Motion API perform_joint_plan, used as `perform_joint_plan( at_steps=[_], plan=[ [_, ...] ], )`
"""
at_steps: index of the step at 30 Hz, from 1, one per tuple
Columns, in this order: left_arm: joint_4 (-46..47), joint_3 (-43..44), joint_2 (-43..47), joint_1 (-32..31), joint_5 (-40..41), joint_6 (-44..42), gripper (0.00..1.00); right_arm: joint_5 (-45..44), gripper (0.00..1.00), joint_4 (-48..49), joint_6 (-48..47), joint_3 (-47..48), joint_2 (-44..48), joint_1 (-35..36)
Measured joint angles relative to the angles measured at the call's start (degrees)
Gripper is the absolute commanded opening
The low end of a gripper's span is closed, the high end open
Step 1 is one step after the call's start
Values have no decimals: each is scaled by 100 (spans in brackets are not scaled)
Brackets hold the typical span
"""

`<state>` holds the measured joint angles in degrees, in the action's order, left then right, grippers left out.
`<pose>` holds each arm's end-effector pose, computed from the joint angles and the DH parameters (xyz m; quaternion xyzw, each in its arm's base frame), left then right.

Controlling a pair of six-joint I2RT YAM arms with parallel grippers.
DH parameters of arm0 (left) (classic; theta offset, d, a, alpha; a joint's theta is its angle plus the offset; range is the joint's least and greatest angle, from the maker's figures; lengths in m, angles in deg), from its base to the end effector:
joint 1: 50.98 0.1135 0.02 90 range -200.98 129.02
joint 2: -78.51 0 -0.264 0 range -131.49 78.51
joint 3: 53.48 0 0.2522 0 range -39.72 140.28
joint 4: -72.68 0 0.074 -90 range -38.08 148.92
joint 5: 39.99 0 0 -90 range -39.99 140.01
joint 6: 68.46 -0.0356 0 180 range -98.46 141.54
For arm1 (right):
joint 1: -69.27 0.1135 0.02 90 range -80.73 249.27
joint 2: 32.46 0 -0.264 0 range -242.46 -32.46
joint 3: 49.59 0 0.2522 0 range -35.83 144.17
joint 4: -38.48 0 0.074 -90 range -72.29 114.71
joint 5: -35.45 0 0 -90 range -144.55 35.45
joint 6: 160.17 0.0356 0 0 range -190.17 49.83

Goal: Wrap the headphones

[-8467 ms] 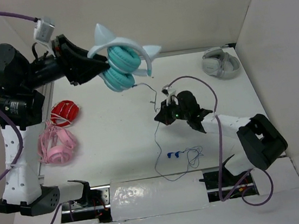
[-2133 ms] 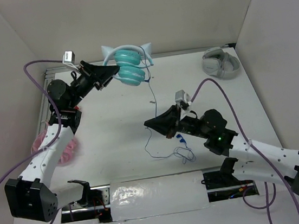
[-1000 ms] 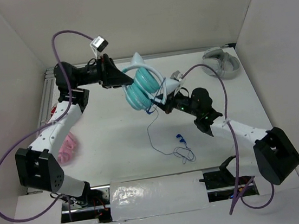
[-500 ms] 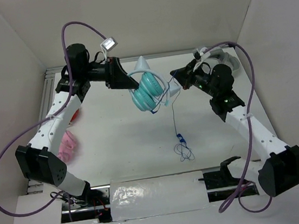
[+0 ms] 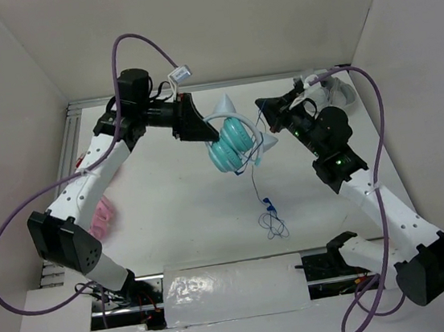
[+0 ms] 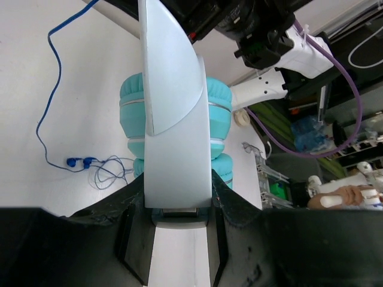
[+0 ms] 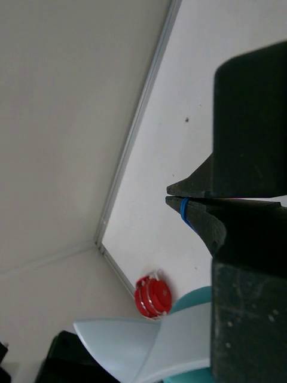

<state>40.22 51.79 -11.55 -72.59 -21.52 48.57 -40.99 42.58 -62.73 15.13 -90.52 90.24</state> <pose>0.3084 -0.1585 0.4184 0.3153 0.6690 -0.6270 0.2447 0.2188 0.0928 0.3871 -0.1649 0.6181 0.2607 0.7230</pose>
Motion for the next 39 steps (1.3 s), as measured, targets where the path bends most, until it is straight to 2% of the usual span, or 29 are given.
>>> perform_joint_plan(
  at_steps=[4, 10, 12, 20, 27, 31, 33, 35, 39],
  plan=[
    [-284, 243, 11, -133, 566, -164, 0, -946, 0, 66, -186, 68, -22, 334],
    [-1143, 769, 7, -308, 2481, -332, 0, -2262, 0, -297, -754, 225, -105, 940],
    [-1419, 1021, 7, -387, 3016, -398, 0, -2745, 0, -929, -957, 496, -177, 1126],
    [-1786, 1639, -26, -507, 4568, -411, 0, -3259, 0, -2754, -1064, 1939, -586, 1591],
    [-1753, 1587, -26, -623, 5860, -313, 0, -2459, 0, -4450, -417, 3012, -951, 1725],
    [-1233, 1008, 155, -717, 6653, -229, 0, -1502, 0, -4669, 55, 2999, -944, 1725],
    [-968, 647, 284, -750, 6891, -120, 0, -977, 4, -4662, 269, 2968, -944, 1698],
    [-636, 302, 444, -761, 7010, -26, 0, -498, 11, -4653, 479, 2959, -951, 1659],
    [85, -328, 890, -776, 6902, 190, 0, 79, 16, -4623, 835, 2992, -1097, 1547]
  ],
)
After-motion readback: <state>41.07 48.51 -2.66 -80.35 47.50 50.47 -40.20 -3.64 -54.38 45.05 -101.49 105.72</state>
